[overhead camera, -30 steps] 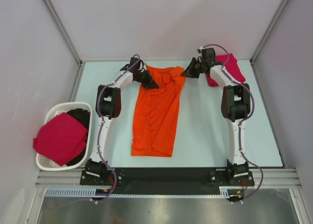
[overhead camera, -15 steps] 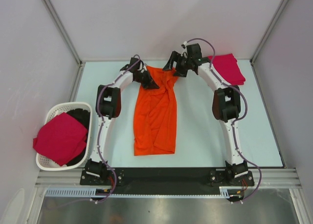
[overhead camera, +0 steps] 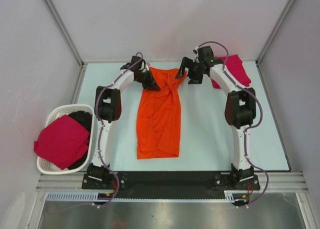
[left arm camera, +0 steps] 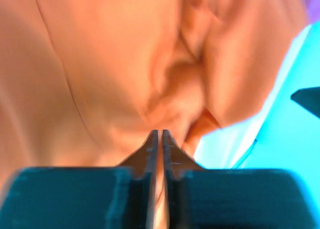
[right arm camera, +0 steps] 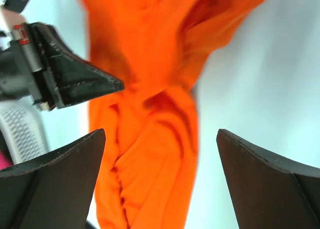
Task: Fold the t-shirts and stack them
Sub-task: Rotate the tshirt 90 degrees, then grab the bottom of the folded rectangular tshirt with both arms
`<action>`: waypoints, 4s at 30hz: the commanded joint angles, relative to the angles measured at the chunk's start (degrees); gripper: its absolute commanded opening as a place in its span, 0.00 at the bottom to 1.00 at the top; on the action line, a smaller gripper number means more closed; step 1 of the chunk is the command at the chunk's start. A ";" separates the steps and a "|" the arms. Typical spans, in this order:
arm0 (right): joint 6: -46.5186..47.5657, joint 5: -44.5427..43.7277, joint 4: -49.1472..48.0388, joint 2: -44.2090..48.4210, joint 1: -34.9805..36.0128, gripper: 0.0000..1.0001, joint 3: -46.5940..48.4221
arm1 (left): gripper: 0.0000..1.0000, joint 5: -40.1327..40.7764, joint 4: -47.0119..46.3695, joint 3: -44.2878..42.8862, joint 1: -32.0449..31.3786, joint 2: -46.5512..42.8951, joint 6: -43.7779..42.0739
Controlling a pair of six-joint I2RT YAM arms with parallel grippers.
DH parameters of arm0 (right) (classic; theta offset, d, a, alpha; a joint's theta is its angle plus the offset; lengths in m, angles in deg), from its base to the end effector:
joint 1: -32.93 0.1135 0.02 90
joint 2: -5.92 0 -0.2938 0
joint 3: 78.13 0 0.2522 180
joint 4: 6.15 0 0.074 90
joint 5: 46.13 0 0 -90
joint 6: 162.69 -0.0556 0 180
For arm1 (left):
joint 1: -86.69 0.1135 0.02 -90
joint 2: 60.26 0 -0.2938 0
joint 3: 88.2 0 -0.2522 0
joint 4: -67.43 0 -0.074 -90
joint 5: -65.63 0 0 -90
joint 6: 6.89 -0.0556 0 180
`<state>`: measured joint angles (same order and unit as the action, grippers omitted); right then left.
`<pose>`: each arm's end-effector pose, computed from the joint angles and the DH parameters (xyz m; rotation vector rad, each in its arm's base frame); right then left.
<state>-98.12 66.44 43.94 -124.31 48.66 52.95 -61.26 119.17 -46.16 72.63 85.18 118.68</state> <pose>0.5176 0.1680 0.2466 0.0267 2.5029 0.7923 0.5474 -0.1715 0.1456 -0.2606 2.7017 -1.1305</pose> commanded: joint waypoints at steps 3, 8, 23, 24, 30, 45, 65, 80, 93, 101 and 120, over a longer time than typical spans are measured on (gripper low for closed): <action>-0.32 12.66 -3.64 17.11 -0.69 1.00 -18.64 | 0.66 4.88 2.28 17.03 0.44 -26.49 -9.28; 0.46 20.66 -4.09 24.84 -1.49 0.98 -36.96 | 0.79 2.44 -2.99 45.94 3.59 -48.04 -9.21; 9.17 28.40 5.23 23.45 -0.26 0.71 -54.82 | 0.79 3.13 2.98 74.98 4.05 -62.39 -16.76; 9.61 28.50 6.37 22.93 0.35 0.70 -55.17 | 0.79 3.48 3.85 75.77 4.05 -62.56 -16.94; 12.68 29.64 9.36 17.56 3.52 0.67 -55.71 | 0.79 4.28 5.35 79.29 3.78 -64.32 -17.20; 8.38 27.79 6.19 9.83 14.32 0.59 -48.77 | 0.79 3.92 5.71 77.54 2.20 -67.84 -14.66; 14.09 25.07 17.36 12.37 17.50 0.00 -49.90 | 0.00 8.58 4.21 73.23 -11.07 -43.16 -15.62; 14.53 19.19 23.95 18.07 17.50 0.37 -46.75 | 0.14 8.49 9.47 68.06 -11.60 -48.04 -17.20; 8.74 13.46 15.97 28.38 4.50 1.00 -27.14 | 1.00 15.61 -6.07 45.65 -11.33 -58.56 -8.41; 3.03 13.39 3.22 15.20 -0.26 0.96 -20.05 | 1.00 26.77 6.13 10.68 -15.11 -31.21 -17.72; -10.70 16.20 -8.65 1.21 -3.68 0.80 -7.01 | 0.99 33.72 8.52 -0.69 -15.47 -16.25 -18.43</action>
<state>-107.71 82.11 36.71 -122.41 46.45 44.80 -24.67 128.94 -44.06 57.72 66.54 101.43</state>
